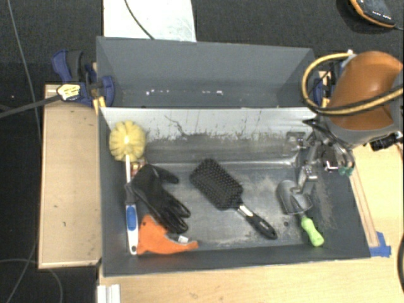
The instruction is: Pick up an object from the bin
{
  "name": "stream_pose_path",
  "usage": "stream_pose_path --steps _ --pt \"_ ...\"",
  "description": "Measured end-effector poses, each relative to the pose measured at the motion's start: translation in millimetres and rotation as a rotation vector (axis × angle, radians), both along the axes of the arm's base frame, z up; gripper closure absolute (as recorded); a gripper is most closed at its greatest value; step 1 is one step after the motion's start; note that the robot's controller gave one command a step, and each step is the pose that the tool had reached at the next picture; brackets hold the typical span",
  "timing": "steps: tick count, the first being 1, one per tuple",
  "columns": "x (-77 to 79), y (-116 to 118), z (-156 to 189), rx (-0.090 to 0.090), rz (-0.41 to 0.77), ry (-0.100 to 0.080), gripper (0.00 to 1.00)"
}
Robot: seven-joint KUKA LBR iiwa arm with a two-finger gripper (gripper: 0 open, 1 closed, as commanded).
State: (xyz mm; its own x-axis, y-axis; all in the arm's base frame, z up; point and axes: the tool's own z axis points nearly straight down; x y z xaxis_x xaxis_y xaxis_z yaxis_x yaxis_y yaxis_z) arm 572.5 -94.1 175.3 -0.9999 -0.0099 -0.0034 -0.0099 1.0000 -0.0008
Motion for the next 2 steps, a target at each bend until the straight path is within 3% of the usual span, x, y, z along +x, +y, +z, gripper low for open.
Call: stream_pose_path --steps 2 --pt "0.1 0.3 0.1 0.0 0.001 0.0 0.0"
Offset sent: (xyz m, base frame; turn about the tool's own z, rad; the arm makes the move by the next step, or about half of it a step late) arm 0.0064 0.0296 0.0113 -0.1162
